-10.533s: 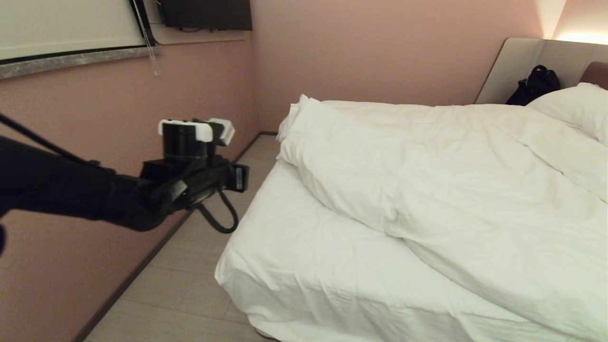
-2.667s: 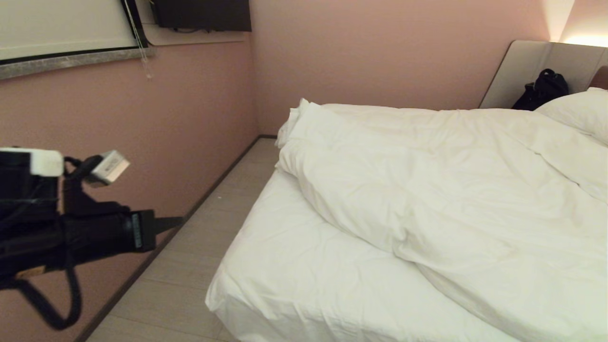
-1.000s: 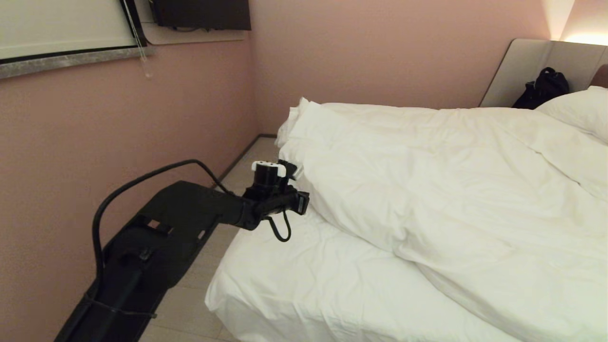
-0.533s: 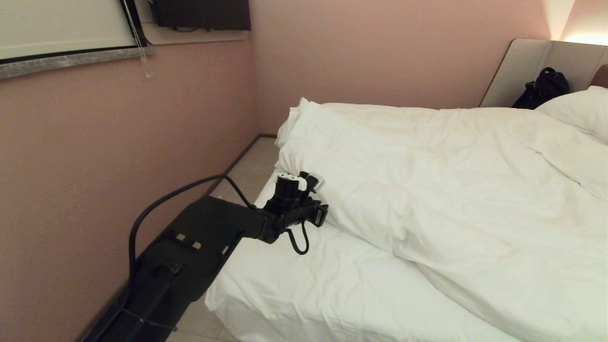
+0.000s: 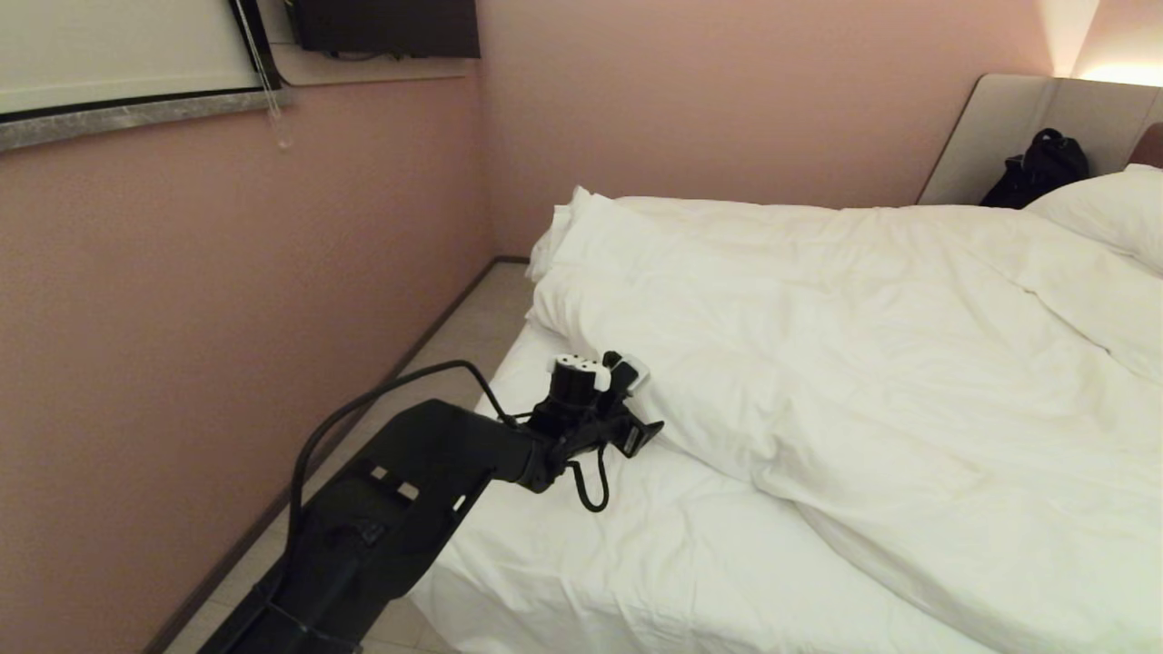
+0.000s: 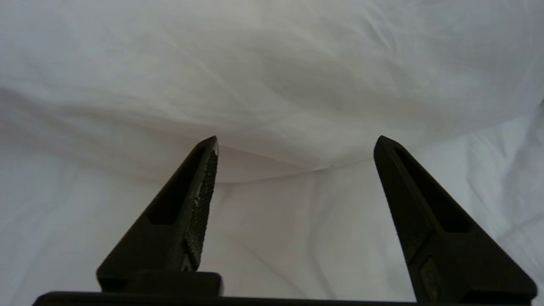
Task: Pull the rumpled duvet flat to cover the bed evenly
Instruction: Hold the folded corner of the quilt
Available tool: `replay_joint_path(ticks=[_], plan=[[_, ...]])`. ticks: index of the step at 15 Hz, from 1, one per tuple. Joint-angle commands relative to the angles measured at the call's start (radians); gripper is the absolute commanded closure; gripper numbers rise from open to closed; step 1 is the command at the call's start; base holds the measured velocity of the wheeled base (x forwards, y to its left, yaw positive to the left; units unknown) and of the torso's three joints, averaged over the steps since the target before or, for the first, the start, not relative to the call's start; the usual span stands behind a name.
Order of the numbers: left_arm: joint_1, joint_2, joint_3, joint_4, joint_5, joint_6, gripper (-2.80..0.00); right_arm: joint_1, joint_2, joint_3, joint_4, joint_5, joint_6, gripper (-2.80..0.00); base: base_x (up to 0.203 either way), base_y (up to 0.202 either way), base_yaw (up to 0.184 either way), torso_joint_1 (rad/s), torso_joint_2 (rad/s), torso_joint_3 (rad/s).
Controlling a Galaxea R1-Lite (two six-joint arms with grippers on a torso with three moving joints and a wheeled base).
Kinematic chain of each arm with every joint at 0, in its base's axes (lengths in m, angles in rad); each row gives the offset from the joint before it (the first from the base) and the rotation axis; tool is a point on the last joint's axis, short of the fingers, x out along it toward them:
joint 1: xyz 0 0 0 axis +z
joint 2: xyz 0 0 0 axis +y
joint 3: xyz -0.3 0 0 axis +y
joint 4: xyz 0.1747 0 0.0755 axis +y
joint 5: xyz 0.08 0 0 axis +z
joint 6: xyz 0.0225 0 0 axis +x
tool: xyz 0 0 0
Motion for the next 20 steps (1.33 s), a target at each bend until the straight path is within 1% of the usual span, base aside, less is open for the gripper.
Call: replay_joint_path(ticks=[1,8,9,17,20], plan=[[-0.006,0.014,-0.001,-0.008,-0.003,0.003,-2.80,0.000,0.000,0.000,0.000,0.000,-0.001,0.00,0.000,0.000,0.000,0.000,0.00,0.000],[-0.013,0.020,-0.001,-0.007,-0.006,0.002,-2.80,0.000,0.000,0.000,0.000,0.000,-0.001,0.00,0.000,0.000,0.000,0.000,0.00,0.000],[-0.014,0.020,-0.001,-0.007,-0.006,0.003,0.00,0.000,0.000,0.000,0.000,0.000,-0.001,0.00,0.000,0.000,0.000,0.000,0.00,0.000],[-0.015,0.011,-0.001,-0.034,-0.001,0.002,0.00,0.000,0.000,0.000,0.000,0.000,-0.001,0.00,0.000,0.000,0.000,0.000,0.00,0.000],[-0.013,-0.020,0.006,-0.078,0.024,-0.001,0.00,0.000,0.000,0.000,0.000,0.000,-0.001,0.00,0.000,0.000,0.000,0.000,0.00,0.000]])
